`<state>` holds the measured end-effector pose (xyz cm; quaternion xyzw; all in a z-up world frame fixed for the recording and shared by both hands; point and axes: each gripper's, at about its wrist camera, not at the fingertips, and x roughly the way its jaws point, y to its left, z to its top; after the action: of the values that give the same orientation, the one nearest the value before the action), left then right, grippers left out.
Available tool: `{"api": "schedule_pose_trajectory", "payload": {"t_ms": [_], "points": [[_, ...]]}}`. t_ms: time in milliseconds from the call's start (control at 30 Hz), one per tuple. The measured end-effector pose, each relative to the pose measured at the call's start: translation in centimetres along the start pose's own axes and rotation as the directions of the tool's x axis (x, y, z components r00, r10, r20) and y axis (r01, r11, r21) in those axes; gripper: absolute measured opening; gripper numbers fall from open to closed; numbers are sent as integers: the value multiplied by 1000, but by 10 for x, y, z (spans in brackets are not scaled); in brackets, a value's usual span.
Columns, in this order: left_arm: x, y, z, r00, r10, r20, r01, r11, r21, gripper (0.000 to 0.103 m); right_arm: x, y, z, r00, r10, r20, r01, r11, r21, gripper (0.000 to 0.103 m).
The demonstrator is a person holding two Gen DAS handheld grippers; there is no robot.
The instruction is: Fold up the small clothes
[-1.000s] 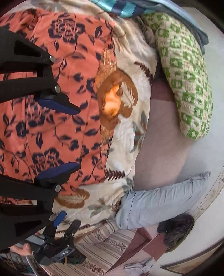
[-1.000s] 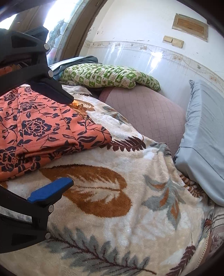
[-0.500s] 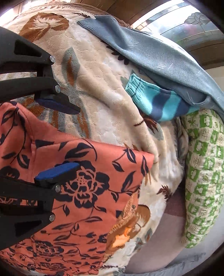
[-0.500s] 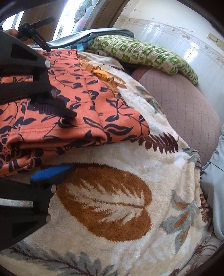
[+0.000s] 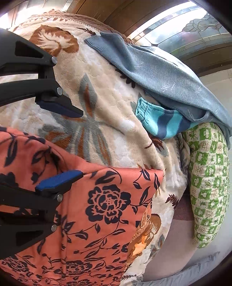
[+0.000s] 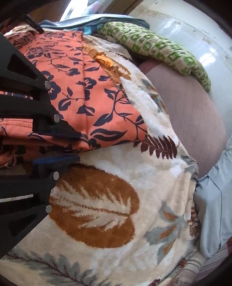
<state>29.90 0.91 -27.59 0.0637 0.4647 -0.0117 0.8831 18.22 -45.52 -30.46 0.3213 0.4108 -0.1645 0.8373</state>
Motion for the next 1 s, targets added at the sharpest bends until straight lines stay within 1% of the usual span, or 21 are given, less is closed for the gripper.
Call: {"api": "schedule_pose_trajectory", "payload": {"t_ms": [33,67,133,167,200,233,267,300,433,500,567,600,667,767,833,900,967,1000], "points": [[-8,5,-6,1000,-9,4,9,1000,-1,63,-5,0,2,1000,22,-19,-22,1000,11,23],[-17,11,-14,1000,-18,4,18,1000,-3,63,-12,0,3,998,62,-22,-61,998,24,23],[-35,22,-31,1000,-23,-7,23,1000,-9,65,-28,2,0,993,114,15,-114,993,22,27],[-44,29,-41,1000,-27,-13,27,999,-21,67,-34,5,-2,991,130,32,-130,992,2,38],[-52,35,-51,999,-33,-18,32,999,-37,71,-41,8,-6,988,148,47,-147,989,-18,59],[-61,43,-61,999,-39,-23,38,998,-53,74,-48,10,-10,984,165,67,-163,986,-33,74],[-68,50,-72,998,-47,-30,45,997,-70,77,-56,11,-15,981,177,85,-174,984,-47,74],[-75,57,-81,998,-53,-38,49,995,-88,78,-63,17,-23,978,189,86,-184,981,-61,74],[-94,79,-116,994,-79,-76,68,987,-144,78,-89,17,-51,969,237,66,-232,970,-74,74],[-101,84,-130,993,-77,-89,63,986,-154,78,-100,16,-64,969,241,60,-236,969,-76,74],[-112,83,-145,991,-92,-98,77,985,-153,78,-113,10,-82,967,252,44,-248,966,-72,74],[-118,81,-153,990,-107,-96,93,985,-143,78,-122,6,-94,965,258,46,-254,965,-72,74],[-132,72,-169,990,-111,-83,102,990,-99,78,-141,-3,-124,966,255,44,-251,965,-81,74],[-142,47,-192,989,-110,-99,113,993,17,79,-164,-7,-166,973,230,-12,-230,968,-105,74],[-146,35,-202,989,-107,-105,115,991,74,79,-180,-9,-193,978,205,-41,-209,968,-136,74],[-146,31,-207,985,-121,-123,132,987,90,79,-191,-15,-216,981,179,-76,-189,970,-153,74],[-145,34,-208,985,-110,-132,121,990,72,79,-195,-23,-233,981,154,-118,-170,974,-146,74],[-145,38,-207,986,-108,-125,116,992,57,79,-196,-29,-238,981,147,-128,-164,977,-135,74]]}}
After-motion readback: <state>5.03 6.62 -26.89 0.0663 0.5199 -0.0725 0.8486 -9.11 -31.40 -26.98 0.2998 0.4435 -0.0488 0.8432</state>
